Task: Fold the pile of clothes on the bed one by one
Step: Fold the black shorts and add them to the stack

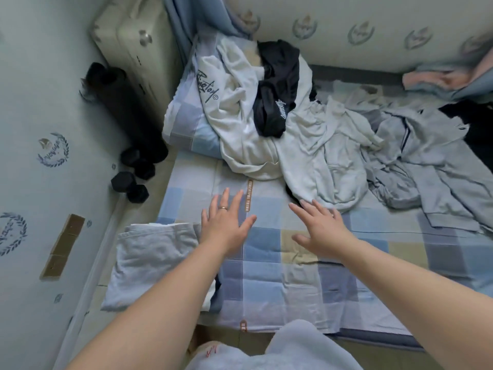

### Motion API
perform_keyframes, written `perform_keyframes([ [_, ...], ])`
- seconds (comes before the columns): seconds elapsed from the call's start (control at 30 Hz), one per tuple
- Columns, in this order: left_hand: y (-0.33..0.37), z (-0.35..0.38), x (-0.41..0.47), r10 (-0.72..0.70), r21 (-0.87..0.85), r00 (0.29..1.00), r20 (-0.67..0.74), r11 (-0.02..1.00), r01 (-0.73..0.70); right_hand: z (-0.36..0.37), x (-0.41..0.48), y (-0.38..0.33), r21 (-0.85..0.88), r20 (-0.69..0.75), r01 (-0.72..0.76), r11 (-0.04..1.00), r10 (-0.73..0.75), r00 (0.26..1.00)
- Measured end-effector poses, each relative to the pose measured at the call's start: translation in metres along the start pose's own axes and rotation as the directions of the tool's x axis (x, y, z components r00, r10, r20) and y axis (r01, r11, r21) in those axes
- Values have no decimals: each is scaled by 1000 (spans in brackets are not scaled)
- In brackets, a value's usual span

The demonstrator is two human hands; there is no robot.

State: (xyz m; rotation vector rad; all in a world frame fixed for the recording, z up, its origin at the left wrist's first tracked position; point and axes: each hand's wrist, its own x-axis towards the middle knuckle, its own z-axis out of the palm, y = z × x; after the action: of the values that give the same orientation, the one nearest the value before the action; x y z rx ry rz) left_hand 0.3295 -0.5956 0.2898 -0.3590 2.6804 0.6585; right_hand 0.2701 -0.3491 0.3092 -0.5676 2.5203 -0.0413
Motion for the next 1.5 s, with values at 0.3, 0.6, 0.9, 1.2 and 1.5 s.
perform_keyframes([
  [0.3,165,13,45,92,30,995,-37,995,-91,-77,-23,146,43,-70,-28,999,31,997],
  [0.6,205,4,165,130,14,977,-170,992,-129,-98,42,196,47,-147,-33,998,40,988],
  [0.9,135,57,399,51,-33,994,-94,998,-55,-41,276,222,131,-90,-151,980,164,982],
  [1.2,81,78,588,-69,-311,991,-118,950,29,-22,502,189,288,-141,-53,956,97,985],
  [1.5,41,117,584,-78,-532,997,15,843,74,-42,608,186,472,48,-57,880,40,998],
])
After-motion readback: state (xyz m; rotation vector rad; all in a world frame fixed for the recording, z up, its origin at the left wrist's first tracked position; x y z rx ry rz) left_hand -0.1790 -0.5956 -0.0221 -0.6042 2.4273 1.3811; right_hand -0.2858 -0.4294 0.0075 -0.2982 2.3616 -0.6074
